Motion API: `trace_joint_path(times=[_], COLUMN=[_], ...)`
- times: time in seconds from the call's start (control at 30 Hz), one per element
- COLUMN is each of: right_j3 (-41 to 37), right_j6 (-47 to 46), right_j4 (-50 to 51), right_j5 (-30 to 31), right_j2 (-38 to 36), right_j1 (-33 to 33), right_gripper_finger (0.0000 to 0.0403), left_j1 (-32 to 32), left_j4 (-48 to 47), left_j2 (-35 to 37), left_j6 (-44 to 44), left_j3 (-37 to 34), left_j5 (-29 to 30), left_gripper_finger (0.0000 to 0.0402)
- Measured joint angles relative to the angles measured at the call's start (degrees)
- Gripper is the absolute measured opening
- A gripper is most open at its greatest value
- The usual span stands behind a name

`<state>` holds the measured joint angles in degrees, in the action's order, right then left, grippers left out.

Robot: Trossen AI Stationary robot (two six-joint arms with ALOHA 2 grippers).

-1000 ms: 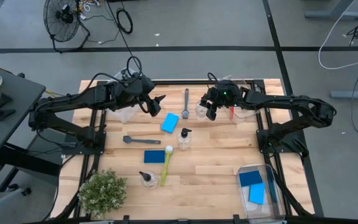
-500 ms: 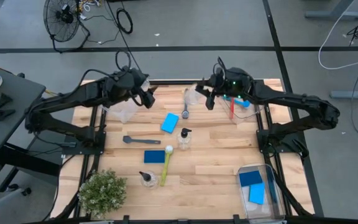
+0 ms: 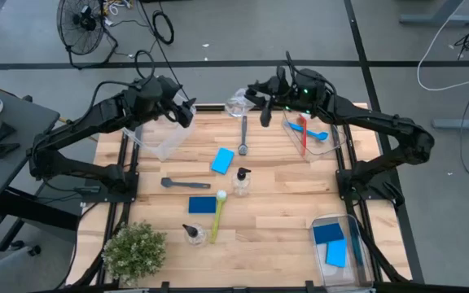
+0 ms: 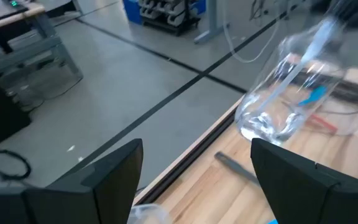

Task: Pick & Place Kitchen Sink Supplies
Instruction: Put the transparent bottle spray into the transparent container

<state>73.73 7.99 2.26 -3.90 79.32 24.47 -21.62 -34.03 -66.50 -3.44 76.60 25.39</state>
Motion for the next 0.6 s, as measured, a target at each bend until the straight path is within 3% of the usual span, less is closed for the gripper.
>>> trace_joint_path(times=[0.6], right_j3=[20.99], right_j6=[-0.20], right_j4=[-4.24], right_j5=[-6.27], right_j2=[20.32], right_j1=[0.02], right_gripper_finger=[0.0135], left_j1=[-11.36], left_j4=[-9.01], left_j2=[3.59], left_j6=[-0.47], left_j3=[-0.04], left_j5=[-0.58], left_gripper_finger=[0.0305])
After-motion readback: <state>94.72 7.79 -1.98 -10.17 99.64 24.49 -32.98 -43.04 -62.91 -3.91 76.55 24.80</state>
